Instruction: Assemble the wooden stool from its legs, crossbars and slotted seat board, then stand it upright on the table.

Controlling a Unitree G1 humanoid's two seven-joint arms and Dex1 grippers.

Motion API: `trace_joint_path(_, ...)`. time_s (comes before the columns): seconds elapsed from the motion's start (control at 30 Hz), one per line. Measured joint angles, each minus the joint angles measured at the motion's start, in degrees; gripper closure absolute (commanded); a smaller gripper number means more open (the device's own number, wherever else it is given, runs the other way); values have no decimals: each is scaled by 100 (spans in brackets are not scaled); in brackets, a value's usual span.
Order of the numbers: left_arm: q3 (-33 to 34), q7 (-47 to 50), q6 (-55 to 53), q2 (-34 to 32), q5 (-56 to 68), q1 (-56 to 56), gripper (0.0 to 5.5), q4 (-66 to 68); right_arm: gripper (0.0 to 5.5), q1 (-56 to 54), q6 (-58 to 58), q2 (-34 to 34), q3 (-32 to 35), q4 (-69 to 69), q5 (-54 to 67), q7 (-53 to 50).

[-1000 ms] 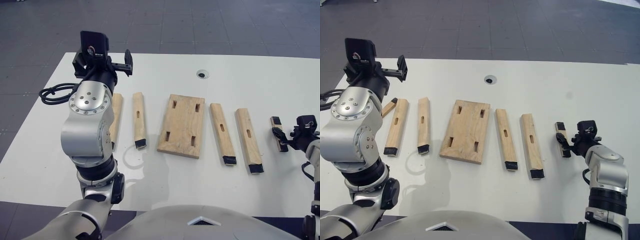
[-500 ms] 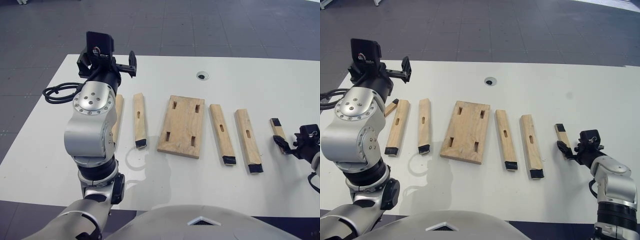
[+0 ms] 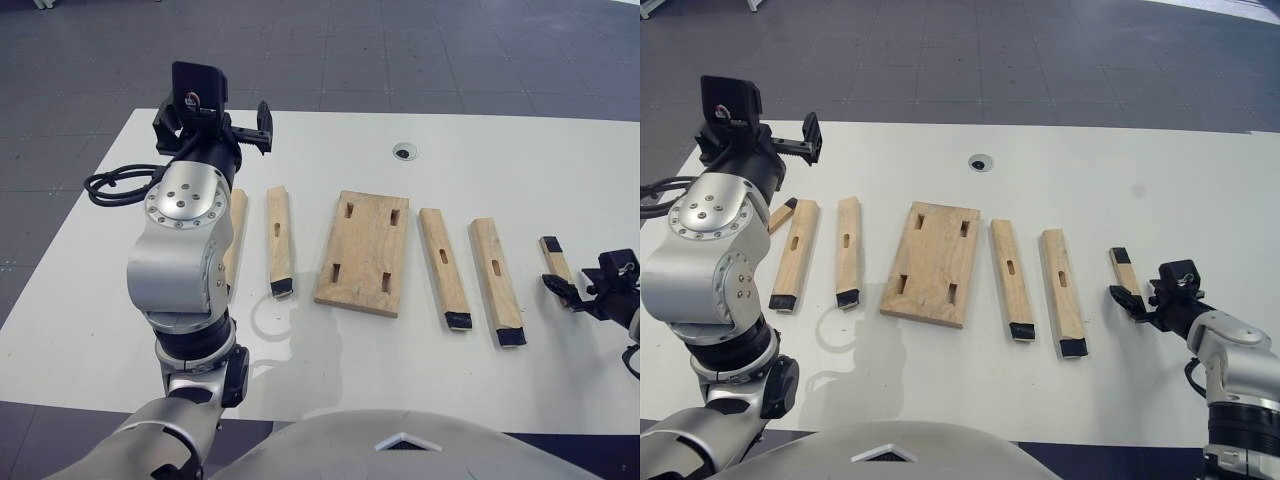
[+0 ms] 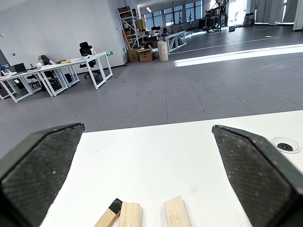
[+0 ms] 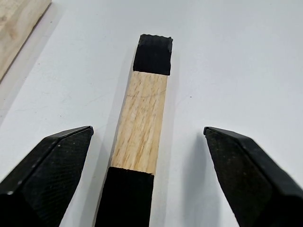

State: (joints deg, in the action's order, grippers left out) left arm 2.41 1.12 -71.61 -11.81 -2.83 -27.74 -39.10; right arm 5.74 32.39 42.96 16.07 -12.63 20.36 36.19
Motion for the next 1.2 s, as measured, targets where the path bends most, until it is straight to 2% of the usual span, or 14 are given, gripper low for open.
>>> trace_joint_path(0.53, -1, 2, -7, 35, 16, -58, 49, 4, 415, -313, -121, -54, -58, -387, 2, -170)
trace_joint_path(0.77, 50, 35, -62, 125, 18, -58, 49, 56, 422, -551, -95, -51, -184, -555, 0, -118)
trace_joint_path(0.87, 371, -174, -230, 119, 208, -96, 49, 141, 422, -821, 419, -523, -253, 64, 181, -409)
trace_joint_path(0.93, 765, -441, -462, 128, 492, -285, 49, 314, 422, -1176, 891, -791, -361, 381, 285, -626)
trace_joint_path(0.97, 1190, -673, -725, 158, 731, -536, 49, 580, 422, -1476, 1121, -929, -393, 603, 348, -788)
trace_joint_path(1.07, 1934, -1230, -1123, 158, 1334, -1036, 49, 1266, 422, -2577, 1287, -1086, -449, 1355, 426, -1115)
trace_joint_path(1.2, 2797, -1758, -1711, 269, 2040, -1692, 49, 1685, 422, -3058, 1442, -1379, -616, 1886, 448, -1476)
